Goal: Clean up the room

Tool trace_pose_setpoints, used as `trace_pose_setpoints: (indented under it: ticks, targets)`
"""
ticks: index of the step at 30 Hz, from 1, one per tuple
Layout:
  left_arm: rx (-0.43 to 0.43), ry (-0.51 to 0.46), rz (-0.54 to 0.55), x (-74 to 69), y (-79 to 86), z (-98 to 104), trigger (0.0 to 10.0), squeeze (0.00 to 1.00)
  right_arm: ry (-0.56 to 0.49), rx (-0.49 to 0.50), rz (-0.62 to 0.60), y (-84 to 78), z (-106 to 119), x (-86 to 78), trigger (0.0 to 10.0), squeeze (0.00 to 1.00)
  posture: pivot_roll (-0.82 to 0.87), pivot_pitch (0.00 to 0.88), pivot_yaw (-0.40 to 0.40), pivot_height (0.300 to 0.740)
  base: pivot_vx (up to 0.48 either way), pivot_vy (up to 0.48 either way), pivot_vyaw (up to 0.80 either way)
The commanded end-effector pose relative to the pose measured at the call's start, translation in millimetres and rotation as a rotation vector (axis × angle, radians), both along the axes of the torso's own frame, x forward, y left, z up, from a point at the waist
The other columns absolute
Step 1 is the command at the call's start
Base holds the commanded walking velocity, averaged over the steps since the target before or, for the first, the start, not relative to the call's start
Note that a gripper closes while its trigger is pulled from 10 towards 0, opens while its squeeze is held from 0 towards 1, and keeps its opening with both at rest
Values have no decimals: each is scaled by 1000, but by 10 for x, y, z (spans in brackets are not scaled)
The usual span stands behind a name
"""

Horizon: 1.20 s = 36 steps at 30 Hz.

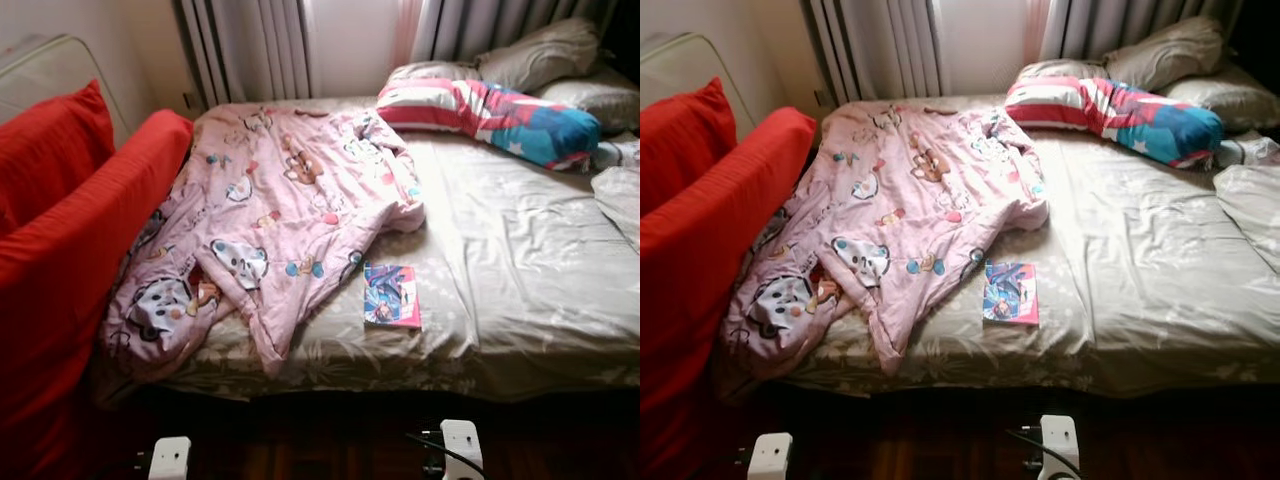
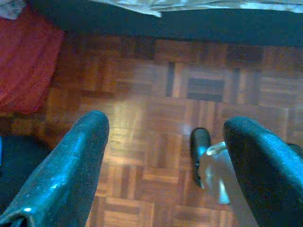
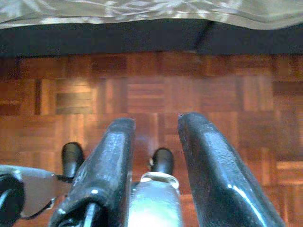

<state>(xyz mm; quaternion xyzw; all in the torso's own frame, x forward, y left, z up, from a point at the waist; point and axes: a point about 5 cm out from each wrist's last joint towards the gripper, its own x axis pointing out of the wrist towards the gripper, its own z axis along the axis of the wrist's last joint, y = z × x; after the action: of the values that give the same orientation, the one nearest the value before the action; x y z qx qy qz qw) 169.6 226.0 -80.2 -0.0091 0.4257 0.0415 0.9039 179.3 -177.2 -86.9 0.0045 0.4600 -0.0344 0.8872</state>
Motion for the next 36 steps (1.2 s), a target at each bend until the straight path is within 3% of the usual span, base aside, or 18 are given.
trace_pose_setpoints:
  ticks: [1,19,36]
  targets:
    - [3,15,9,-37,31,-12,10000,0,6,3,-2,17,-10,-18,10000,0,-30,5,75,740,0,0,0]
    - [-3,9,22,-19,28,-6,10000,0,-5,9,-3,13,3,7,10000,0,-26,25,70,740,0,0,0]
    - [-14,5,27,-11,8,-6,10000,0,-6,5,5,-3,8,16,10000,0,-27,28,63,740,283,0,0]
